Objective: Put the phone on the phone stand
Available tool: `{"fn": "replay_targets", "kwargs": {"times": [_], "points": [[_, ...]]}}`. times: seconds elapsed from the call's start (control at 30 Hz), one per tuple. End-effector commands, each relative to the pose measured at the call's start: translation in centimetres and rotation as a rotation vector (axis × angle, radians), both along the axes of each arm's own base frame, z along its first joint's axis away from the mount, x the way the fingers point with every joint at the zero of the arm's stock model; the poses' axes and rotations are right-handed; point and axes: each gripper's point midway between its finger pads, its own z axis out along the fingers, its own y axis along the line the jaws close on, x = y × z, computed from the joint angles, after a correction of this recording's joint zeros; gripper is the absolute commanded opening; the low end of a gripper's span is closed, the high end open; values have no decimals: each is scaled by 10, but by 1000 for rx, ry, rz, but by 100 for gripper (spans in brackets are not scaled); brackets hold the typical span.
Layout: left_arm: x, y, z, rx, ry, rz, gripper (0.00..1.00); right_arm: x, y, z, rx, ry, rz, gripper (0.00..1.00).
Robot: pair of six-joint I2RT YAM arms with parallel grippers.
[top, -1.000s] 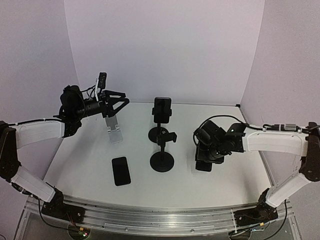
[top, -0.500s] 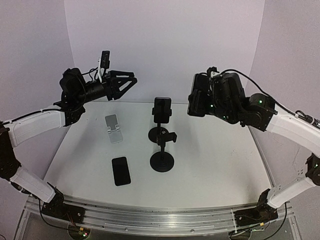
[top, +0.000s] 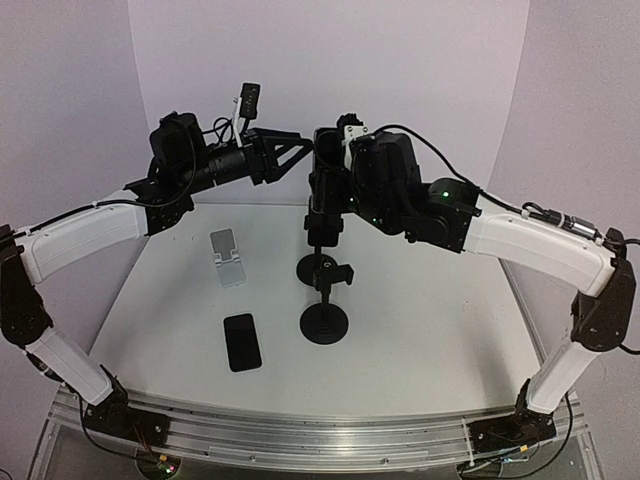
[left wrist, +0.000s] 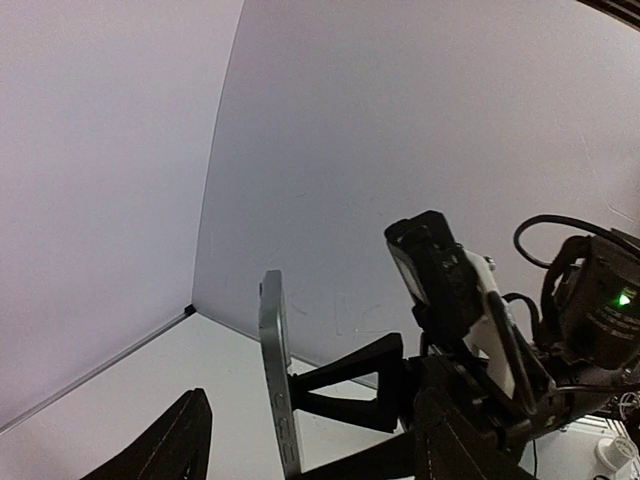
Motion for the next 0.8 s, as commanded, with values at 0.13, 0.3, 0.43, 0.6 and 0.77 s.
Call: {"fn": "replay_targets", "kwargs": {"times": [0.13, 0.3, 0.43, 0.6, 0.77], "points": [[17, -6, 1, 43, 23, 73, 56, -10, 22, 64, 125, -133, 58, 35], [20, -9, 7, 27, -4, 74, 47, -16, 36, 62, 103, -150, 102, 34], [15, -12, 8, 28, -17, 38, 35, -20, 50, 58, 82, -155, 152, 33], [7, -12, 2, 44, -5, -1, 0, -23, 57, 60, 75, -167, 188, 33], [-3, -2, 8, 28, -28, -68, 0, -29, 48, 65, 47, -192, 211, 57]]}}
